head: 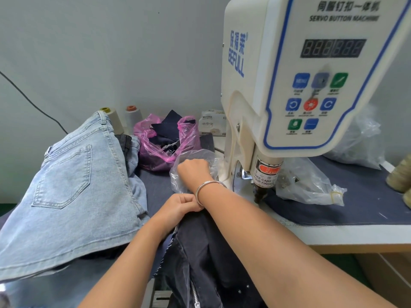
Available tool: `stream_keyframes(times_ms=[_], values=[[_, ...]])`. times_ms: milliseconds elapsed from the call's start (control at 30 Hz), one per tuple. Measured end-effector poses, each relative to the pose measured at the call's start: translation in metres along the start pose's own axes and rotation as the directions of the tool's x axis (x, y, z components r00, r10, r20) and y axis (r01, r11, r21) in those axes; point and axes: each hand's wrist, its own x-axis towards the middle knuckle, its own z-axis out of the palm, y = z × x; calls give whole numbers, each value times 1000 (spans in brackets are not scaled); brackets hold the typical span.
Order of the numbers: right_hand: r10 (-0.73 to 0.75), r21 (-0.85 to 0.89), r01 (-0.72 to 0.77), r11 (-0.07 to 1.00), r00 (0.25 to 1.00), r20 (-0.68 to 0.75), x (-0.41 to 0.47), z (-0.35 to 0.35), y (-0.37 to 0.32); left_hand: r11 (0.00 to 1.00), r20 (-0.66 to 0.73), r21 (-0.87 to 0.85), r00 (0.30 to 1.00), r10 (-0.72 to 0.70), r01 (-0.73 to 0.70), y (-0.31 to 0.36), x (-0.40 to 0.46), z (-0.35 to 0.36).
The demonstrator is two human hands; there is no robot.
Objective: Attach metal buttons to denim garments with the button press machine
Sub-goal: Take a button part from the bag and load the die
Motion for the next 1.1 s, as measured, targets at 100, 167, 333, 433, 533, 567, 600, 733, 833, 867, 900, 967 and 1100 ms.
stream_keyframes(times_ms=[100, 167, 333, 433, 533, 567, 600, 733, 833, 867, 900, 967, 1100], values=[[-18, -16, 18, 1000, 1000, -7, -2, 1, 1, 1000, 0, -5, 1000, 11, -11, -1, 0, 0], [-27, -21, 27, 999, 999, -20, -4, 1, 0, 1000, 4, -3, 1000, 2, -2, -1, 0, 1], [11, 69, -9, 998, 999, -31, -6, -1, 4, 1000, 6, 22, 1000, 3, -3, 0, 0, 1], [80, 167, -76, 983, 997, -16, -10, -2, 6, 1000, 0, 26, 1000, 18, -18, 0, 1, 0], [176, 300, -162, 940, 984, -22, -15, -8, 5, 999, -2, 37, 1000, 29, -28, 1, 0, 0], [202, 344, -177, 922, 979, -38, -18, -11, 5, 999, -4, 36, 1000, 27, -27, 1, 1, -1], [226, 390, -187, 902, 972, -56, -20, -14, 5, 999, 0, 34, 1000, 18, -18, -1, 2, -2], [299, 553, -209, 807, 951, -76, -44, -29, 5, 999, 45, 30, 998, 31, -32, -3, 2, -4], [311, 753, -145, 642, 947, -83, -81, -39, 6, 999, 27, 27, 999, 46, -47, -3, 1, -4], [305, 819, -100, 565, 948, -95, -99, -41, 6, 998, 19, 35, 999, 51, -51, -3, 1, -4], [308, 867, -69, 493, 946, -100, -119, -42, 7, 998, 18, 45, 998, 53, -54, -4, 1, -3], [347, 918, -49, 393, 932, -99, -162, -41, 11, 998, 35, 37, 998, 49, -51, -4, 1, -3], [514, 970, -117, 214, 858, -11, -221, -35, 42, 1000, 17, 17, 1000, -3, 2, -5, 5, -3]])
